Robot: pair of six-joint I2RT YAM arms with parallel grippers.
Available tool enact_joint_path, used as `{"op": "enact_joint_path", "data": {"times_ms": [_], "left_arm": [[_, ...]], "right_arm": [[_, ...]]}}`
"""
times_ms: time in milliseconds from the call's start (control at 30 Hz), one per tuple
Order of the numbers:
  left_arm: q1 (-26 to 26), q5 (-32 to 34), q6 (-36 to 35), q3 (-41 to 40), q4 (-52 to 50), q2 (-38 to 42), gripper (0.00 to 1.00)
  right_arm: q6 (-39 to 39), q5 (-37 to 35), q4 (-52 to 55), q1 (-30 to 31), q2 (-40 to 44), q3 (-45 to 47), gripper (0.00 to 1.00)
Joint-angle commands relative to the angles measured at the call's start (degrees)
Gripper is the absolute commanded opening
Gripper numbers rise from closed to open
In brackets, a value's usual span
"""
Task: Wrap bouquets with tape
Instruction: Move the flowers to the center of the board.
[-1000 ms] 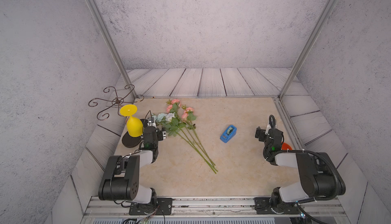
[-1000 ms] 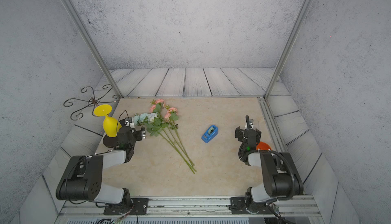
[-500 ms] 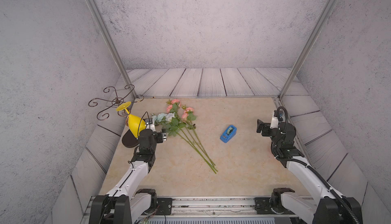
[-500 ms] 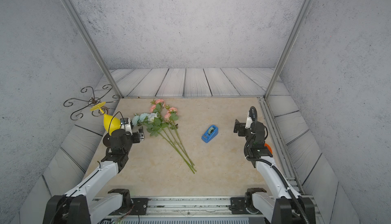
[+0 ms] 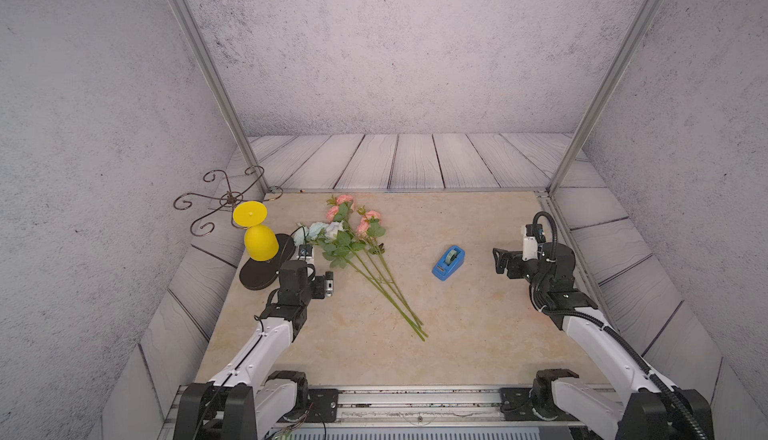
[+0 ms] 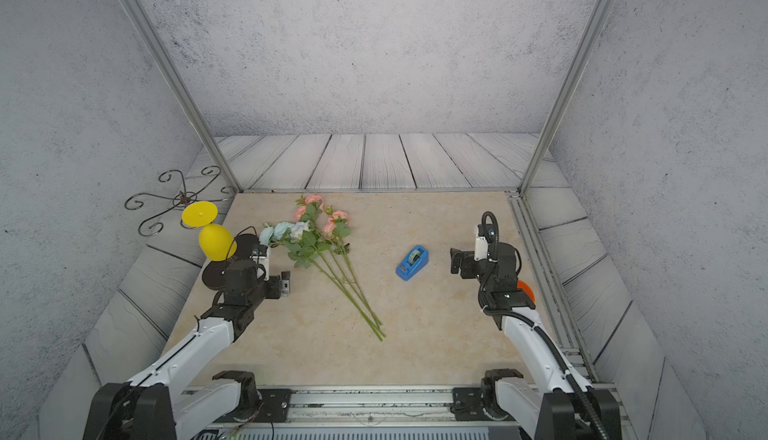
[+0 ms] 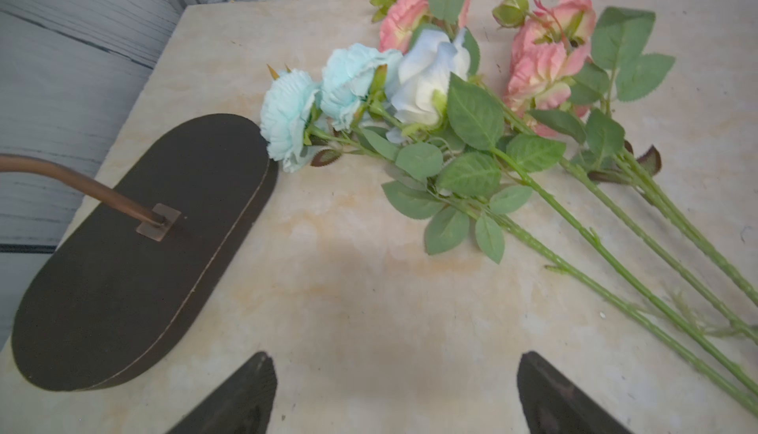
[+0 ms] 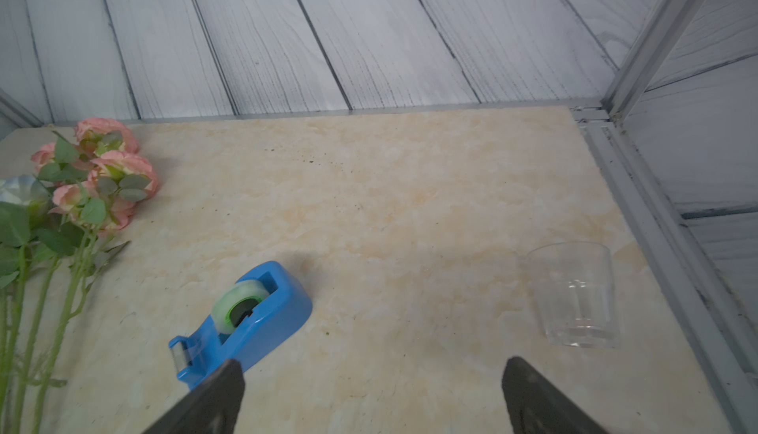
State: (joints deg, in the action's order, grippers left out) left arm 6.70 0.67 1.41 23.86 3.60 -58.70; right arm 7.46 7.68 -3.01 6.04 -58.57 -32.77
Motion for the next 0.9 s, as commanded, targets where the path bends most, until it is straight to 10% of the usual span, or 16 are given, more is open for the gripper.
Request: {"op": "enact_joint_path", "data": {"times_ms": [0,200,533,867], "left_arm": [[2.45,-0.73,-1.47,2.64,-6.22,4.34,0.95],[8.59,1.59,-0.78,5.3,-15.12,9.21,0.94],[8.68,-7.11,31.04,12.24,-27.72,13.19,0.97],[8.77,-11.12,57.46,13.44,-41.41,10.98,0.89]], "right_arm": [[-0.42,2.04,5.39,4.18,1.88,-3.02,0.99],[-1.37,-1.92,9.13,15.44,-1.61,-7.49,0.99],[-1.92,-8.25,10.48,33.94,-21.9,-21.51,0.99],[-1.95,-3.01,13.69,39.4,-42.44,-36.35,0.99]]}}
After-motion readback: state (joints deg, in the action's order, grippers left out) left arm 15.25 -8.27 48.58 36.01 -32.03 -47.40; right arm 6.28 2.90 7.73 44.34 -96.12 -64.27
